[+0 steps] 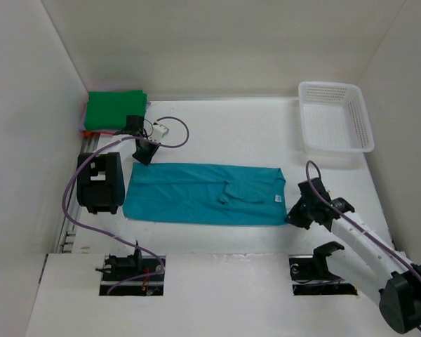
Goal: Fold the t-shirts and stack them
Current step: Fold the other side of the tshirt into a rectangle, then rotate the tshirt 90 degrees
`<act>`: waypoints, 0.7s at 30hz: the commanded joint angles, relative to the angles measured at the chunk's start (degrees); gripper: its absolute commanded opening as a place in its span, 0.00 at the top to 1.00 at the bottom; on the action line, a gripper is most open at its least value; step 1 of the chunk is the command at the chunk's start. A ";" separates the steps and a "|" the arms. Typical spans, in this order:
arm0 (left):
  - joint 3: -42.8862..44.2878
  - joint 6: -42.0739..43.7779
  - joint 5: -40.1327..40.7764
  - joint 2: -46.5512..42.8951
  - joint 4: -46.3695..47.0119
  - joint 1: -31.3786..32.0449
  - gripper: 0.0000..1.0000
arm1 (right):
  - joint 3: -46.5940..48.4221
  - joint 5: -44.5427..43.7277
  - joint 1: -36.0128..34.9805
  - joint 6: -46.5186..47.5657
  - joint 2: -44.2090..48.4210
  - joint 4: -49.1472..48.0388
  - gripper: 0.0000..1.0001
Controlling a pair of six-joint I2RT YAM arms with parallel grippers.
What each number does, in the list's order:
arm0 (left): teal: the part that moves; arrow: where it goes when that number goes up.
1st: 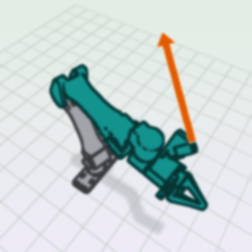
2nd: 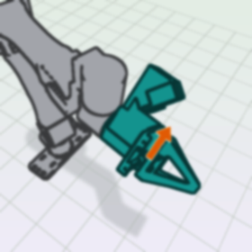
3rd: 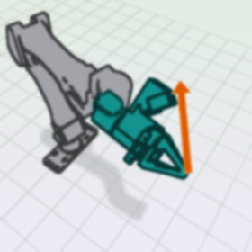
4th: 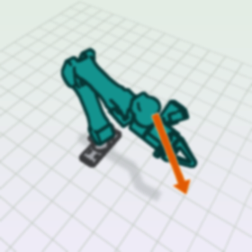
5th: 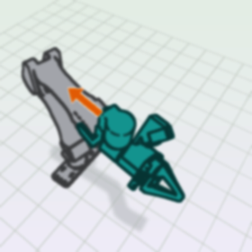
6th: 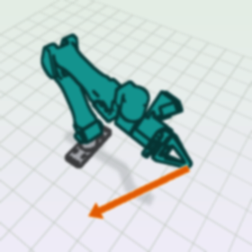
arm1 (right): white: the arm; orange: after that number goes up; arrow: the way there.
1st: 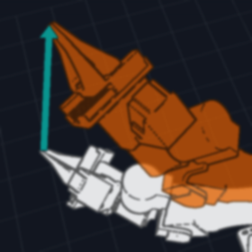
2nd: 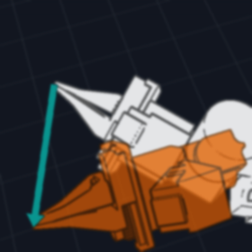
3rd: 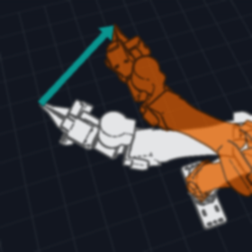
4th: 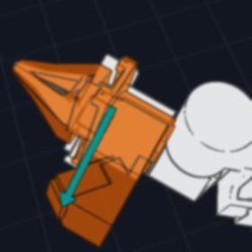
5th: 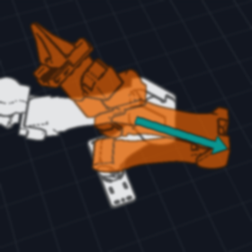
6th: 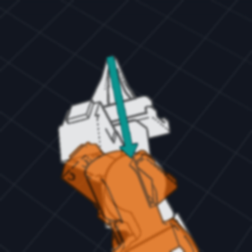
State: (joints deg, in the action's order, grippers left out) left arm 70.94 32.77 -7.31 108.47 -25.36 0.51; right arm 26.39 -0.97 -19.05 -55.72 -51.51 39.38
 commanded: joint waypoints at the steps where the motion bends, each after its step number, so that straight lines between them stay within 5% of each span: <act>1: -1.68 -0.08 1.59 2.10 -0.04 -1.70 0.81 | 1.03 -3.41 -3.22 -6.05 3.59 8.15 1.00; 8: -1.94 -0.96 2.83 3.77 -0.04 -3.37 0.83 | 1.82 -7.03 -6.83 -10.37 2.64 12.66 0.89; 10: -2.12 -1.05 2.57 3.51 -0.04 -3.46 0.80 | 2.35 -7.03 -6.83 -9.76 2.46 12.57 0.79; 17: -2.21 -1.66 2.30 2.19 -0.21 -3.37 0.65 | 8.84 -10.53 -9.64 -9.40 7.12 13.36 0.69; 21: -1.77 -1.66 2.74 1.49 -1.09 -3.55 0.60 | 17.00 -13.97 -11.05 -4.07 -1.46 8.02 0.62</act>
State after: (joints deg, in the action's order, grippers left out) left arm 70.89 31.48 -5.69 108.86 -22.74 -2.35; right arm 37.28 -10.85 -29.28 -63.46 -48.18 52.07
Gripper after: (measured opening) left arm 0.394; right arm 0.370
